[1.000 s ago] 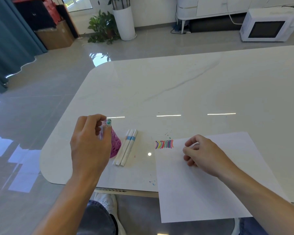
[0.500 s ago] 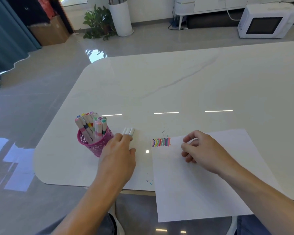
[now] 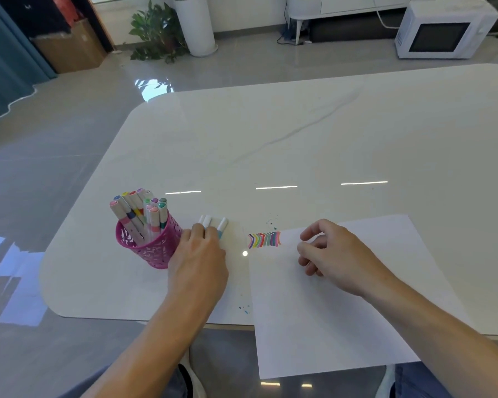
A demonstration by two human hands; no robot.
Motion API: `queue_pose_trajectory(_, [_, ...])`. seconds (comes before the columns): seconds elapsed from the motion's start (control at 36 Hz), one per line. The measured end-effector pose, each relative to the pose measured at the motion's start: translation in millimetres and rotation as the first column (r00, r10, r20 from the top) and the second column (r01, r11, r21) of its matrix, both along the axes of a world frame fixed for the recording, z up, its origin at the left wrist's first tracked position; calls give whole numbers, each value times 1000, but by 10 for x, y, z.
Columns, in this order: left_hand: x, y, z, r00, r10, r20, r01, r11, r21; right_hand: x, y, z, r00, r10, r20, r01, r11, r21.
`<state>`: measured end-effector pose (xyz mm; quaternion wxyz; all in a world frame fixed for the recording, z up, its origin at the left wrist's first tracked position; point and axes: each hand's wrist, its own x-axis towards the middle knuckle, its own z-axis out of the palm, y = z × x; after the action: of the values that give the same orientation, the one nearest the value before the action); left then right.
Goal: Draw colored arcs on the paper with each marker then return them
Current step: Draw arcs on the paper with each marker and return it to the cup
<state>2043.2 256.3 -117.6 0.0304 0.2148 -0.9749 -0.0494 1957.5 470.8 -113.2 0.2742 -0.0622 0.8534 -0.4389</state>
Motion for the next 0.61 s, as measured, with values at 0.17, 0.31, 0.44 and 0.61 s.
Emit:
queue_pose_trajectory(0.17, [-11, 3, -10, 999, -27, -21, 28, 998, 48, 6, -5, -13, 1000, 12, -5, -12, 1000, -6])
queue_pose_trajectory(0.31, [-22, 50, 37, 988, -39, -147, 55, 992, 109, 16, -16, 7, 999, 45, -26, -46, 998, -31])
queue_pose_trajectory(0.44, [-44, 197, 115, 958, 72, -277, 79, 864, 497, 57, -57, 34, 997, 72, -5, -72, 985, -160])
queue_pose_trajectory(0.61, [-60, 404, 116, 954, 105, -280, 184, 532, 826, 89, -108, 25, 995, 74, -70, -92, 952, -291])
